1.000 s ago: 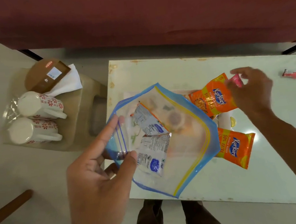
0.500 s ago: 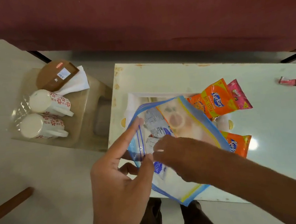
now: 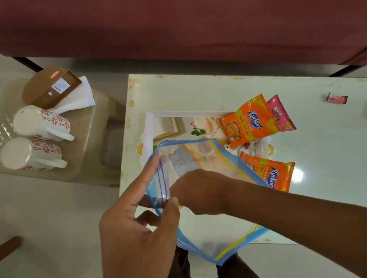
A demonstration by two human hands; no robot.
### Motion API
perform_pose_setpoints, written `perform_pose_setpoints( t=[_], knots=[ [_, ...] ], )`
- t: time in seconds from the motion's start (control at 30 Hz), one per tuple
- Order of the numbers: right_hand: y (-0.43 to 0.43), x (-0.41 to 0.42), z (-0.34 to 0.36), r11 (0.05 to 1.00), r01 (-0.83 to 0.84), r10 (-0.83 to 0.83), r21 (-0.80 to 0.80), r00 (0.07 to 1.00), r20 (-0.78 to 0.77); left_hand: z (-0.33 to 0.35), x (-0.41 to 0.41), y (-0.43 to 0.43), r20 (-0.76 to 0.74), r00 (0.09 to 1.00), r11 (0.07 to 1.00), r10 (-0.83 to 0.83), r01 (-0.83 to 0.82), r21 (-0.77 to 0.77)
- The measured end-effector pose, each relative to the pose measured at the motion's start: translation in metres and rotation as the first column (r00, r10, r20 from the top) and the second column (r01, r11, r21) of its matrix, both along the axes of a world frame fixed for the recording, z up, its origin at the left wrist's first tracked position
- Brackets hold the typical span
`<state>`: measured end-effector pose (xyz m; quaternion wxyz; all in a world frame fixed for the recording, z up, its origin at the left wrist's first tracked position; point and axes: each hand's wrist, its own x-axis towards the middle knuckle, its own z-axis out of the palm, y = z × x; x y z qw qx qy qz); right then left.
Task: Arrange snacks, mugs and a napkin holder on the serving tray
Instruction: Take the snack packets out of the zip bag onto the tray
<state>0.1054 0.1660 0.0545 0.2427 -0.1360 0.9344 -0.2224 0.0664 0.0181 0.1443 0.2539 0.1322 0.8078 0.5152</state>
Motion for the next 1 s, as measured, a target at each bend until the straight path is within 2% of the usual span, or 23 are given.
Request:
perform_pose_setpoints(
  t=[0.13,0.2,0.27,0.33,0.4,0.47,0.57,0.63,0.73,0.83,0.9,1.0],
  knots=[
    [0.01,-0.009,0.027,0.963,0.261,-0.261,-0.07,0.965,0.011,-0.006,-0.011,-0.002,-0.012,1.0,0.997,0.027,-0.028,-0.076],
    [0.01,-0.008,0.044,0.934,0.354,-0.355,-0.054,0.935,-0.013,-0.007,-0.019,-0.002,-0.005,0.998,0.995,0.061,-0.061,-0.083],
    [0.01,-0.002,0.063,0.89,0.451,-0.454,-0.068,0.889,-0.063,-0.008,-0.025,-0.003,0.031,0.994,0.993,0.1,-0.098,-0.062],
    [0.013,0.007,0.085,0.814,0.56,-0.576,-0.151,0.813,-0.085,-0.008,-0.031,-0.006,0.047,0.991,0.991,0.126,-0.123,-0.06],
    [0.019,0.019,0.107,0.677,0.682,-0.713,-0.277,0.7,-0.021,-0.007,-0.036,-0.007,0.026,0.991,0.987,0.132,-0.129,-0.096],
    [0.027,0.037,0.122,0.488,0.767,-0.84,-0.416,0.542,0.013,-0.011,-0.042,-0.011,0.02,0.991,0.983,0.13,-0.126,-0.136],
    [0.043,0.068,0.134,0.172,0.764,-0.968,-0.621,0.249,0.038,-0.014,-0.047,-0.014,0.027,0.992,0.98,0.123,-0.117,-0.163],
    [0.055,0.086,0.132,0.015,0.75,-0.996,-0.661,0.071,0.057,-0.013,-0.047,-0.014,0.017,0.989,0.981,0.146,-0.143,-0.132],
    [0.071,0.112,0.104,-0.168,0.777,-0.985,-0.607,-0.157,0.071,-0.008,-0.047,-0.012,-0.023,0.984,0.977,0.176,-0.177,-0.117],
    [0.078,0.135,0.048,-0.32,0.847,-0.945,-0.424,-0.318,0.076,-0.004,-0.046,-0.01,-0.014,0.982,0.975,0.188,-0.188,-0.114],
    [0.077,0.145,0.006,-0.404,0.859,-0.915,-0.313,-0.384,0.128,-0.003,-0.044,-0.009,-0.048,0.982,0.977,0.18,-0.185,-0.107],
    [0.066,0.149,-0.046,-0.474,0.854,-0.871,-0.216,-0.418,0.257,-0.008,-0.042,-0.012,-0.085,0.986,0.985,0.144,-0.151,-0.085]
  ],
)
